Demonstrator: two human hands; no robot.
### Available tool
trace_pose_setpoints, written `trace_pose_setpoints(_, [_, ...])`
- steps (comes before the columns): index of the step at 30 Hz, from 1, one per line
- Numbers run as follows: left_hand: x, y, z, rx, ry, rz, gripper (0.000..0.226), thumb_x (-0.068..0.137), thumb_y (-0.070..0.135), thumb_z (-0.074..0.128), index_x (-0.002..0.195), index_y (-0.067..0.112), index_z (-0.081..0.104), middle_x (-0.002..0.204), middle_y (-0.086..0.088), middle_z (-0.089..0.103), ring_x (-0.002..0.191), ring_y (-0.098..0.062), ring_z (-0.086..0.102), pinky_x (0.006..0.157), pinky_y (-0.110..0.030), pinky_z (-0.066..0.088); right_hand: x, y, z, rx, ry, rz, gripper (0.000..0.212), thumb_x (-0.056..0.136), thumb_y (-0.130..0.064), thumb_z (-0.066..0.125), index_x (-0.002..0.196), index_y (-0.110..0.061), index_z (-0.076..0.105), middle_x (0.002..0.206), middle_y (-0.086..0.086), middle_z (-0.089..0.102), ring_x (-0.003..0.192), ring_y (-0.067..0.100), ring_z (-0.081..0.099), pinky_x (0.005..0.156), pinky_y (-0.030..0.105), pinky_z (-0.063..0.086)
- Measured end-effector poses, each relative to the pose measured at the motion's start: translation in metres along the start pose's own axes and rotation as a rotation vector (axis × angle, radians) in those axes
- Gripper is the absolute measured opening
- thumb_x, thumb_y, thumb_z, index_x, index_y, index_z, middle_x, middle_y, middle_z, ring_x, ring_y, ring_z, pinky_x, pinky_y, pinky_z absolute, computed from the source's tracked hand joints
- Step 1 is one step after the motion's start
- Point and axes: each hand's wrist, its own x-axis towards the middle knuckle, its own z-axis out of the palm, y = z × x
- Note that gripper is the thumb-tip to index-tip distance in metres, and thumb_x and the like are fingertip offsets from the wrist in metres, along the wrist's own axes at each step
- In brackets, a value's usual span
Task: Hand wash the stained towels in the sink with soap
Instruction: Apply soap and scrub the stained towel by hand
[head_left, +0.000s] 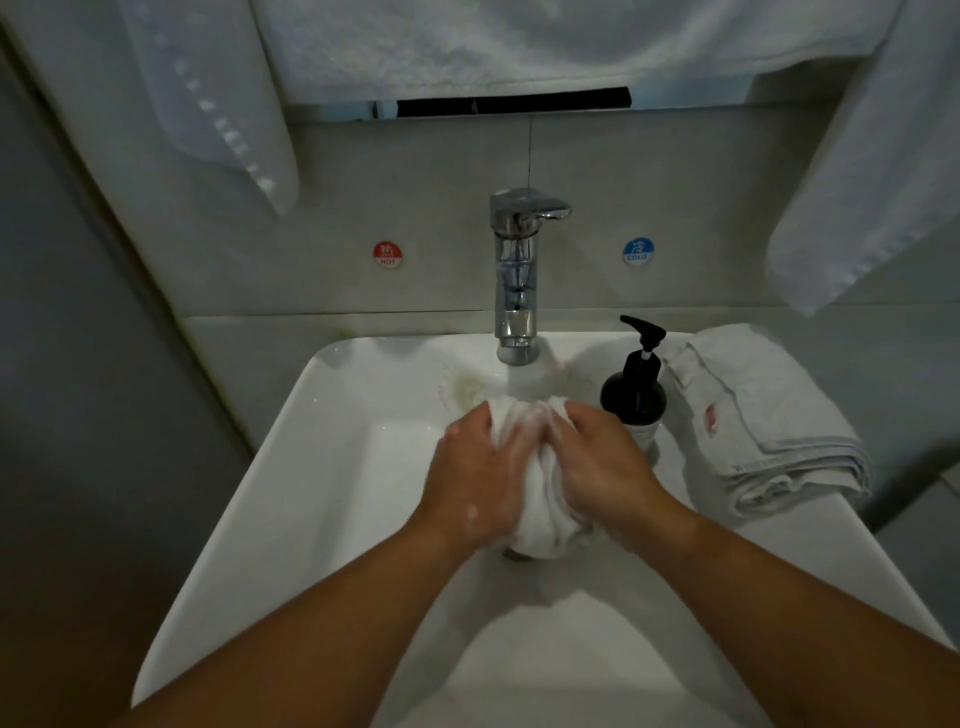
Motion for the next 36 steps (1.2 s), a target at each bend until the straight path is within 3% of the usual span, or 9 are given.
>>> trace_pose_setpoints(5, [0.028, -0.023, -0.036, -0.300, 0.047, -0.238, 0.017, 0.099, 0.029, 0.064, 0.099, 0.017, 0.076, 0.095, -0.003, 0.078, 0.096, -0.026, 0.073, 0.088, -0.045, 0.059, 0.010, -0.009, -0.017, 0.287, -0.030, 0.020, 0.026, 0.099, -0.029, 0.065, 0.099, -0.005, 0.073, 0.099, 0.018, 0.075, 0.093, 0.026, 0.073, 0.084, 0.045, 0.057])
trace_pose_setpoints(11, [0.023, -0.023, -0.045, -0.530, -0.231, -0.221, 0.030, 0.081, 0.001, 0.071, 0.111, 0.003, 0.072, 0.112, -0.021, 0.073, 0.105, -0.039, 0.070, 0.093, -0.051, 0.055, 0.011, 0.002, -0.016, 0.523, -0.188, 0.501, 0.042, 0.086, -0.045, 0.075, 0.113, -0.012, 0.074, 0.107, 0.011, 0.077, 0.100, 0.033, 0.074, 0.097, 0.050, 0.054])
trace_pose_setpoints(15, [0.020, -0.019, -0.045, -0.531, -0.308, -0.463, 0.036, 0.079, 0.002, 0.070, 0.115, -0.002, 0.069, 0.114, -0.021, 0.073, 0.106, -0.038, 0.070, 0.101, -0.051, 0.053, 0.013, 0.007, -0.016, 0.315, -0.064, 0.395, 0.032, 0.085, -0.027, 0.079, 0.111, -0.010, 0.073, 0.098, 0.006, 0.079, 0.092, 0.028, 0.076, 0.094, 0.052, 0.058])
trace_pose_setpoints(19, [0.013, -0.018, -0.039, -0.481, -0.357, -0.713, 0.037, 0.094, 0.035, 0.068, 0.116, 0.007, 0.073, 0.110, -0.013, 0.076, 0.103, -0.033, 0.073, 0.097, -0.045, 0.055, 0.006, 0.000, -0.016, 0.218, -0.067, 0.296, 0.017, 0.093, -0.031, 0.073, 0.104, -0.018, 0.071, 0.091, -0.003, 0.076, 0.083, 0.014, 0.073, 0.076, 0.026, 0.060])
trace_pose_setpoints(21, [0.014, -0.020, -0.032, -0.474, -0.215, -0.656, 0.036, 0.094, 0.033, 0.070, 0.115, 0.003, 0.073, 0.103, -0.013, 0.077, 0.096, -0.033, 0.075, 0.092, -0.044, 0.058, 0.006, -0.002, -0.014, 0.167, -0.055, 0.234, 0.011, 0.097, -0.034, 0.067, 0.095, -0.023, 0.066, 0.090, -0.008, 0.070, 0.080, 0.006, 0.065, 0.061, 0.013, 0.053])
trace_pose_setpoints(24, [0.020, -0.020, -0.024, -0.392, 0.022, -0.477, 0.027, 0.096, 0.039, 0.066, 0.104, 0.014, 0.071, 0.096, -0.004, 0.077, 0.096, -0.024, 0.072, 0.098, -0.044, 0.054, 0.009, -0.005, -0.013, 0.128, 0.061, 0.156, 0.027, 0.096, -0.043, 0.065, 0.105, -0.018, 0.068, 0.099, -0.003, 0.071, 0.095, 0.017, 0.067, 0.090, 0.036, 0.056])
trace_pose_setpoints(26, [0.018, -0.013, -0.021, -0.280, 0.112, -0.375, 0.024, 0.099, 0.047, 0.059, 0.096, 0.023, 0.064, 0.093, 0.004, 0.070, 0.097, -0.015, 0.065, 0.101, -0.040, 0.050, 0.010, -0.009, -0.013, 0.067, 0.130, 0.118, 0.028, 0.098, -0.045, 0.061, 0.105, -0.018, 0.066, 0.096, -0.008, 0.069, 0.097, 0.016, 0.065, 0.093, 0.036, 0.052])
trace_pose_setpoints(33, [0.007, -0.001, -0.007, -0.197, 0.185, -0.333, 0.081, 0.083, 0.081, 0.034, 0.117, 0.014, 0.064, 0.114, -0.007, 0.069, 0.106, -0.029, 0.065, 0.101, -0.048, 0.051, -0.021, -0.026, 0.028, -0.278, 0.099, -0.184, 0.034, 0.100, -0.049, 0.049, 0.089, -0.020, 0.063, 0.075, -0.013, 0.061, 0.069, -0.001, 0.060, 0.056, 0.008, 0.040])
trace_pose_setpoints(36, [-0.005, 0.011, -0.004, -0.082, 0.106, -0.237, 0.060, 0.096, 0.069, 0.036, 0.114, 0.017, 0.062, 0.109, -0.004, 0.069, 0.102, -0.026, 0.066, 0.097, -0.043, 0.051, -0.004, -0.019, 0.020, -0.233, 0.215, -0.143, 0.034, 0.104, -0.041, 0.047, 0.091, -0.014, 0.065, 0.079, -0.006, 0.065, 0.075, 0.010, 0.065, 0.061, 0.013, 0.043])
